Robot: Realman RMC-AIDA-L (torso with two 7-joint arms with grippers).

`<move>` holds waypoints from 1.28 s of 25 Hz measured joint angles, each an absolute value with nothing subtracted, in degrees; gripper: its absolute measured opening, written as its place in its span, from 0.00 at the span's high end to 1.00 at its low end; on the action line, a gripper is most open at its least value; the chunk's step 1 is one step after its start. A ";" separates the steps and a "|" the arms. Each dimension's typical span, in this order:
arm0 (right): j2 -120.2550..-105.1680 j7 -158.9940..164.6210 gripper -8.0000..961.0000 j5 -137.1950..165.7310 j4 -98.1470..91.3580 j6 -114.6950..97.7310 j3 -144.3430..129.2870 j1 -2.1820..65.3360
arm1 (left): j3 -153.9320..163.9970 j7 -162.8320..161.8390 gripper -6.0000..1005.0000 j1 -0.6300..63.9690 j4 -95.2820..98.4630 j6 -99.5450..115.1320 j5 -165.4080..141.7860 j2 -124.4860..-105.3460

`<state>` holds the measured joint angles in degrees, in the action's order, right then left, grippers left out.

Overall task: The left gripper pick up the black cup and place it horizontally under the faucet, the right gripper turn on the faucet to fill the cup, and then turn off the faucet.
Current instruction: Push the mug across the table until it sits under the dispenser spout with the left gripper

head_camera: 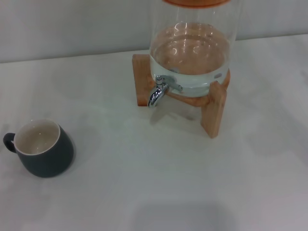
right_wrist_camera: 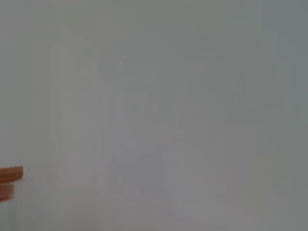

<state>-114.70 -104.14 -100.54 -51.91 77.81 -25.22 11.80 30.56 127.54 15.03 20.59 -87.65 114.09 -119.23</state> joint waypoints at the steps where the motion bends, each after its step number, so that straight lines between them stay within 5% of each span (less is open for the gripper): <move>1: -114.69 -104.14 0.22 -100.54 -51.91 77.76 -25.22 11.80 | 30.54 128.46 0.12 15.03 20.22 -87.63 114.10 -119.27; 32: -114.25 -103.76 0.22 -101.16 -51.94 76.28 -25.23 12.60 | 30.92 148.78 0.12 12.36 1.39 -88.01 122.60 -119.51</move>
<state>-114.25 -103.76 -101.16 -51.94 76.28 -25.23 12.60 30.92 148.78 12.36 1.39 -88.01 122.60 -119.51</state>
